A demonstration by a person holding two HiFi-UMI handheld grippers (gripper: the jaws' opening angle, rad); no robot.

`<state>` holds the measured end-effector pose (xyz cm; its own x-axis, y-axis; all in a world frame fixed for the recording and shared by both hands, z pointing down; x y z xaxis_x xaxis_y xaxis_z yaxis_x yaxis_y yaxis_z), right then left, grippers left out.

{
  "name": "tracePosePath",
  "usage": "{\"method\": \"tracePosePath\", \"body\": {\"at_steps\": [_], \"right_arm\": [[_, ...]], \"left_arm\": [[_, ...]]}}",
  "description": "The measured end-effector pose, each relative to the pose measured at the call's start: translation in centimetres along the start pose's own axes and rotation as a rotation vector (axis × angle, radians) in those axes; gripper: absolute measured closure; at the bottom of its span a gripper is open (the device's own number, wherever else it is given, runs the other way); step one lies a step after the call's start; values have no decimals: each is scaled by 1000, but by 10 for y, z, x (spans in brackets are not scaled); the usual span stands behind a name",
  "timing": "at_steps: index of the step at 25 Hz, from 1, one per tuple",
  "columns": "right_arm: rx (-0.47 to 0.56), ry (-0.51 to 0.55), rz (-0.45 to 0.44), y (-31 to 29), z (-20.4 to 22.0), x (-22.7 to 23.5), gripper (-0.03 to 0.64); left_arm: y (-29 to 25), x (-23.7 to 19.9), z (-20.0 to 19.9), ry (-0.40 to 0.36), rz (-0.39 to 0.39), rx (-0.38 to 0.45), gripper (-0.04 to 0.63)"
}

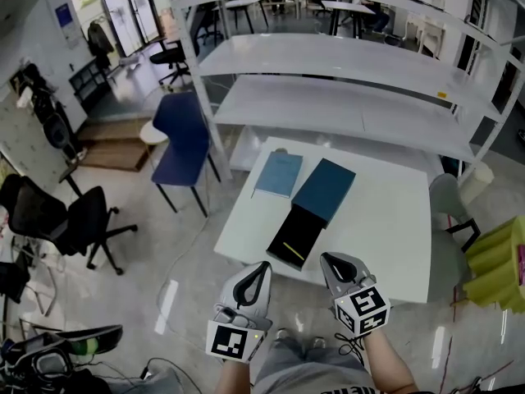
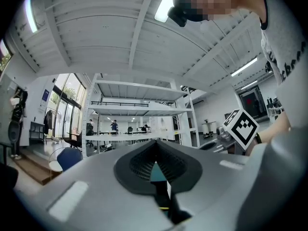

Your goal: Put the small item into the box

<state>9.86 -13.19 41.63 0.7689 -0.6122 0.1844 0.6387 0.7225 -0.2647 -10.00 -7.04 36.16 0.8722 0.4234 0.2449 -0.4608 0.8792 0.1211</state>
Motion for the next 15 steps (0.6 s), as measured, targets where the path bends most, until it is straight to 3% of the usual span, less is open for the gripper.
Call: {"method": "tracePosePath", "body": {"at_steps": [9, 15], "right_arm": [[96, 41, -22, 26, -20, -7, 614], [168, 71, -27, 44, -32, -10, 614]], "left_arm": [[7, 10, -10, -32, -16, -25, 581], [10, 18, -17, -39, -30, 5, 581]]}}
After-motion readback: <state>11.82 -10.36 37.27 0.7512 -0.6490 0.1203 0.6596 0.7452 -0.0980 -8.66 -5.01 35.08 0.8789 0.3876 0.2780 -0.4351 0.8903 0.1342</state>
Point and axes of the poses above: the fingertips, and each gripper's own axes: y backward along the fingers, x to its right, z out of its underside, the point moved 8 cm from there along y, backward along the fingers, and after that the axes turned 10 degrees about -y, right-handed, at the moved point
